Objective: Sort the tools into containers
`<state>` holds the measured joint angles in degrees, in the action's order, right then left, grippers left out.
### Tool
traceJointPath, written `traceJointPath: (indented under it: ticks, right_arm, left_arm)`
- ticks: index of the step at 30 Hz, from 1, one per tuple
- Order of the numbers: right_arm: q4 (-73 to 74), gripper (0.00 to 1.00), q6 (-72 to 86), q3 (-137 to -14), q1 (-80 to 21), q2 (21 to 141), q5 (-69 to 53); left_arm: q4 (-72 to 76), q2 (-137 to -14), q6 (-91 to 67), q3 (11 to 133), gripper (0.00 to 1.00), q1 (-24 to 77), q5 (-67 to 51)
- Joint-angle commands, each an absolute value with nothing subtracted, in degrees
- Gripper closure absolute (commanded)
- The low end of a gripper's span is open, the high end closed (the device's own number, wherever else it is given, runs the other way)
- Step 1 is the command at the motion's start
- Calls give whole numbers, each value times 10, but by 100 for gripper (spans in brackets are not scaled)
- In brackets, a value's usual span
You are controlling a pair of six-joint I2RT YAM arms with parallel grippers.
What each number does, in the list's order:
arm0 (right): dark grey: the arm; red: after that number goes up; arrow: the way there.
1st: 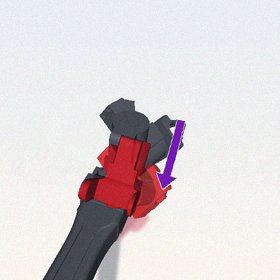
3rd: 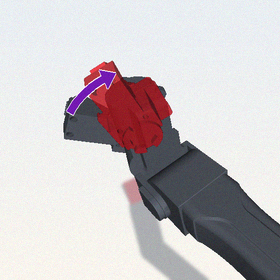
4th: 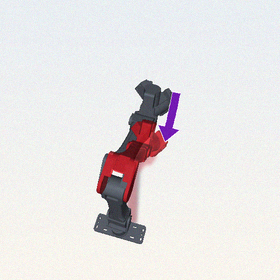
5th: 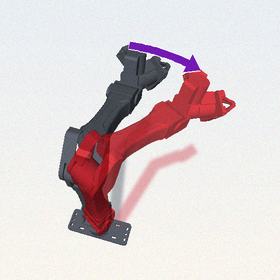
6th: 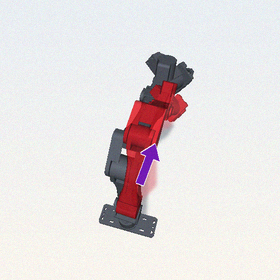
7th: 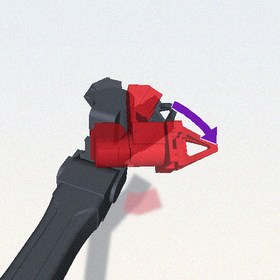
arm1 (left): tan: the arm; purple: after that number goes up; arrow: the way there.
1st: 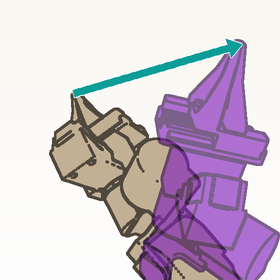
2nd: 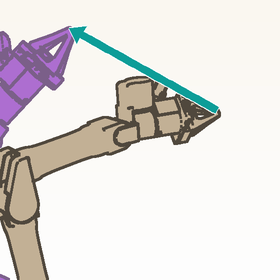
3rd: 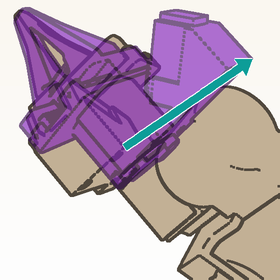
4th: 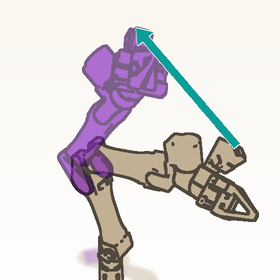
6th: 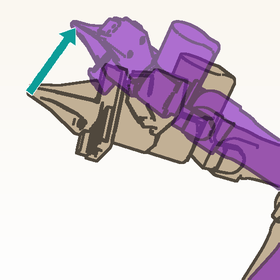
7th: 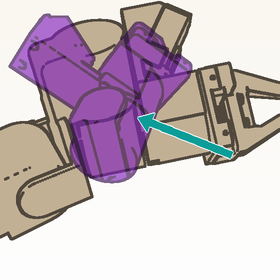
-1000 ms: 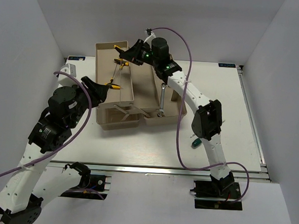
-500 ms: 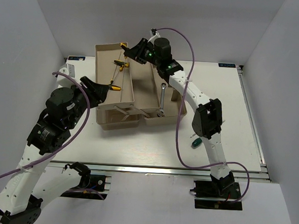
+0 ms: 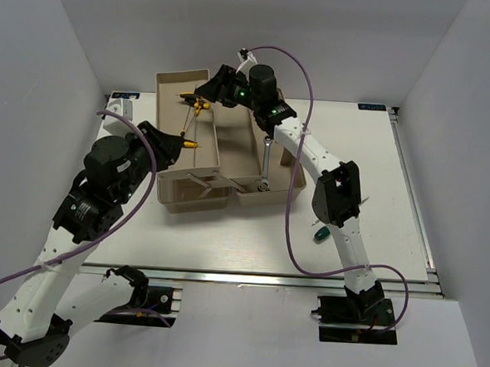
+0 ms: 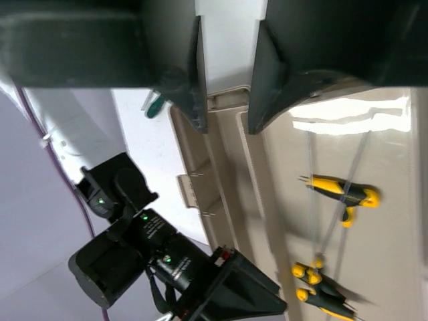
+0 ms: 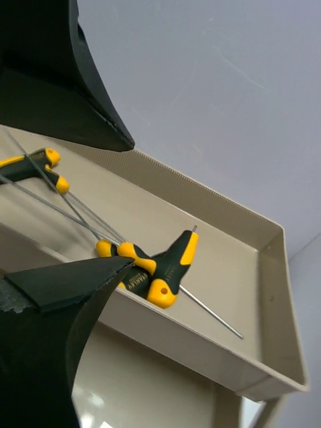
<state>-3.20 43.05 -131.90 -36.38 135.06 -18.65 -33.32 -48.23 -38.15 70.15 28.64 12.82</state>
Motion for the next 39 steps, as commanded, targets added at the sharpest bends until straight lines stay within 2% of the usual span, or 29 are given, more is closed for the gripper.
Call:
traceJointPath:
  ticks: [1,2,3,4,5,6,7,8,9,11,12,13,14,15,16,18,19,21,26,28,32,34,39]
  right_arm:
    - [-57,32,345,-1354,-346,1301,-195]
    - [-52,32,276,-1345,-340,1273,-193]
    - [-46,36,232,-1333,-335,1254,-184]
    - [-40,40,180,-1313,-324,1231,-178]
    - [-36,60,80,-1284,-316,1171,-168]
    - [-44,85,41,-1191,-305,1134,-162]
    - [-57,100,16,-1135,-268,1100,-175]
    - [-71,100,-2,-1083,-239,1035,-204]
    - [-65,100,-17,-1008,-208,1009,-318]
    - [1,100,-17,-984,-110,973,-394]
    - [121,99,-37,-982,-86,968,-411]
    - [180,91,-60,-980,-36,966,-416]
    - [237,77,-86,-975,-13,958,-412]
    - [320,68,-118,-963,9,952,-379]
    - [351,63,-126,-923,56,946,-363]
    - [385,54,-131,-863,135,911,-368]
    - [390,51,-131,-805,157,884,-366]
    - [413,43,-141,-766,193,868,-345]
    - [487,42,-118,-678,224,849,-246]
    - [486,42,-106,-665,224,845,-260]
    - [427,32,-7,-650,221,845,-308]
    - [417,21,32,-656,201,868,-311]
    - [400,19,127,-667,137,905,-221]
  left_arm:
    - [-293,-510,-361,727,67,288,79]
    - [-285,-527,-353,730,73,289,52]
    - [-265,-539,-349,733,83,288,36]
    - [-256,-550,-342,739,87,288,19]
    - [-232,-562,-338,742,90,288,-26]
    - [-221,-589,-336,744,94,289,-46]
    - [-209,-601,-332,746,94,290,-66]
    - [-188,-614,-329,748,93,294,-82]
    - [-179,-642,-323,750,88,311,-99]
    - [-164,-670,-303,763,81,336,-105]
    - [-164,-704,-295,771,71,363,-108]
    - [-165,-721,-279,781,65,377,-111]
    - [-170,-741,-271,802,58,389,-113]
    - [-171,-759,-263,813,53,415,-116]
    - [-171,-796,-246,823,44,426,-129]
    - [-174,-833,-230,851,40,455,-145]
    - [-175,-867,-215,859,38,463,-163]
    - [-171,-901,-200,880,38,483,-183]
    - [-150,-990,-183,912,41,513,-218]
    - [-144,-1001,-181,915,44,521,-217]
    - [-111,-988,-183,871,46,539,-200]
    - [-103,-961,-185,841,45,551,-183]
    - [-104,-871,-192,751,40,573,-116]
